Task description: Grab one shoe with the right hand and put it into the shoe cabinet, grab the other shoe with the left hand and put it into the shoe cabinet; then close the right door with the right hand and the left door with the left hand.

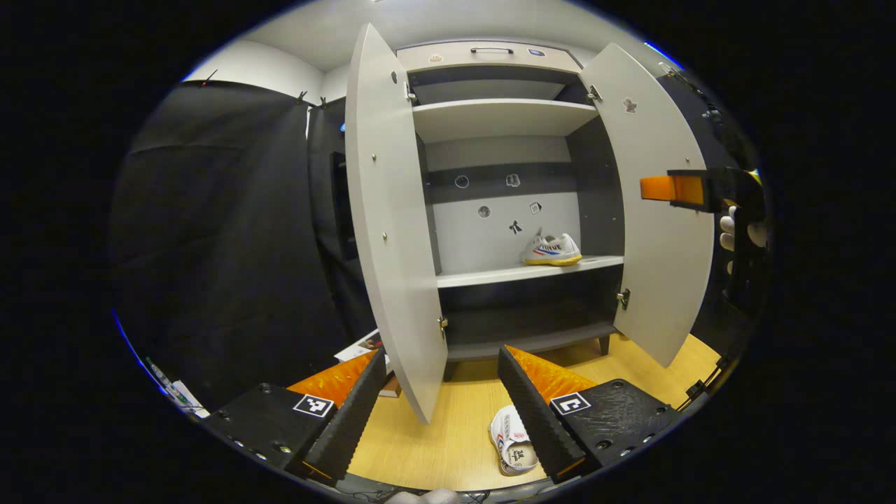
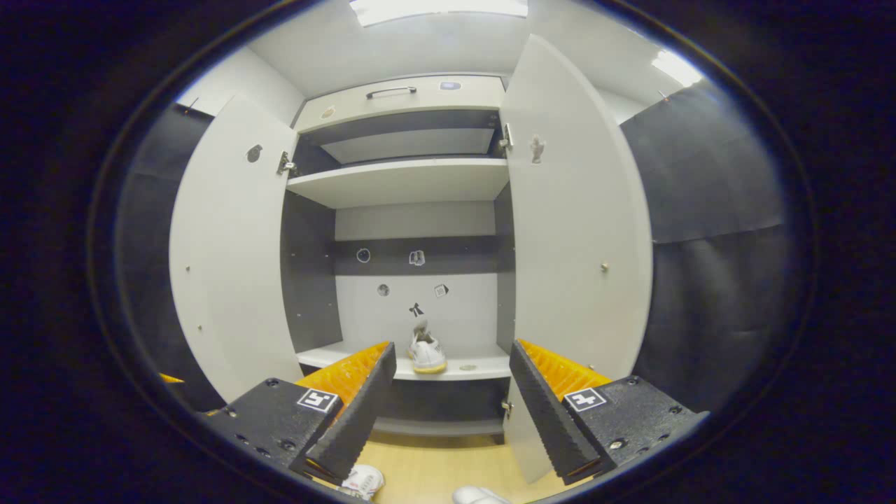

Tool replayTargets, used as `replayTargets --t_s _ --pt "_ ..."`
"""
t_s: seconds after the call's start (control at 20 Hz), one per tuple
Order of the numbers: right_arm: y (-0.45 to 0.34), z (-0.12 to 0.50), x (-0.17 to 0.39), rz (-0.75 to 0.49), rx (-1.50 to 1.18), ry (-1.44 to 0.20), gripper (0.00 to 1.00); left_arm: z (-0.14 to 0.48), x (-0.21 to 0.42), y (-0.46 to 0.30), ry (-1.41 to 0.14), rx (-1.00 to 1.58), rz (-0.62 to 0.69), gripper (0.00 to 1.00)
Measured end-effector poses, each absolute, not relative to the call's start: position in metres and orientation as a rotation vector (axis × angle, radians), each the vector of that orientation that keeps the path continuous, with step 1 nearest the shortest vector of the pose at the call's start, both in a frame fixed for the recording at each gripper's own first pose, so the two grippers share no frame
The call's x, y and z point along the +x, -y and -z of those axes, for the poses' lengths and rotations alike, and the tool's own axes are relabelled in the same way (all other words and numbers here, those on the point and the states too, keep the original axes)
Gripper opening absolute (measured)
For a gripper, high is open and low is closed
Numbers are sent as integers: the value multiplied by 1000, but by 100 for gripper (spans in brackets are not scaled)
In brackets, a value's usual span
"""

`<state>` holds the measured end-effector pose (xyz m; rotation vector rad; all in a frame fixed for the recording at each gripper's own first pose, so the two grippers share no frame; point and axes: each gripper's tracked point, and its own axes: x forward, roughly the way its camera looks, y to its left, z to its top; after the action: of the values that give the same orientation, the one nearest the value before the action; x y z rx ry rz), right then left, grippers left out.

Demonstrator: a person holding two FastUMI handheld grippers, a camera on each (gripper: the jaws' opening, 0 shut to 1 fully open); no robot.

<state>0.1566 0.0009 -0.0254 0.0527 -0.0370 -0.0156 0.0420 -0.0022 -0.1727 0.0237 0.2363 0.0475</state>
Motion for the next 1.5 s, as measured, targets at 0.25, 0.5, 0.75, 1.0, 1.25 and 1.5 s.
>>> replayTargets --t_s 0.25,0.5,0.75,1.0,1.25,1.5 --pt "23 63 102 70 54 -36 100 273 17 38 -375 37 40 96" --pt "38 85 68 106 34 -86 100 376 -9 60 -543 32 93 96" --pt "48 93 50 135 9 -118 100 434 7 65 -627 45 108 97" --pt "48 104 52 143 -12 -171 100 474 50 69 -649 105 138 96" --pt "46 111 68 138 -23 -206 100 488 83 84 -669 89 190 92" --pt "41 114 91 117 -31 -226 100 499 111 83 -716 44 172 82"
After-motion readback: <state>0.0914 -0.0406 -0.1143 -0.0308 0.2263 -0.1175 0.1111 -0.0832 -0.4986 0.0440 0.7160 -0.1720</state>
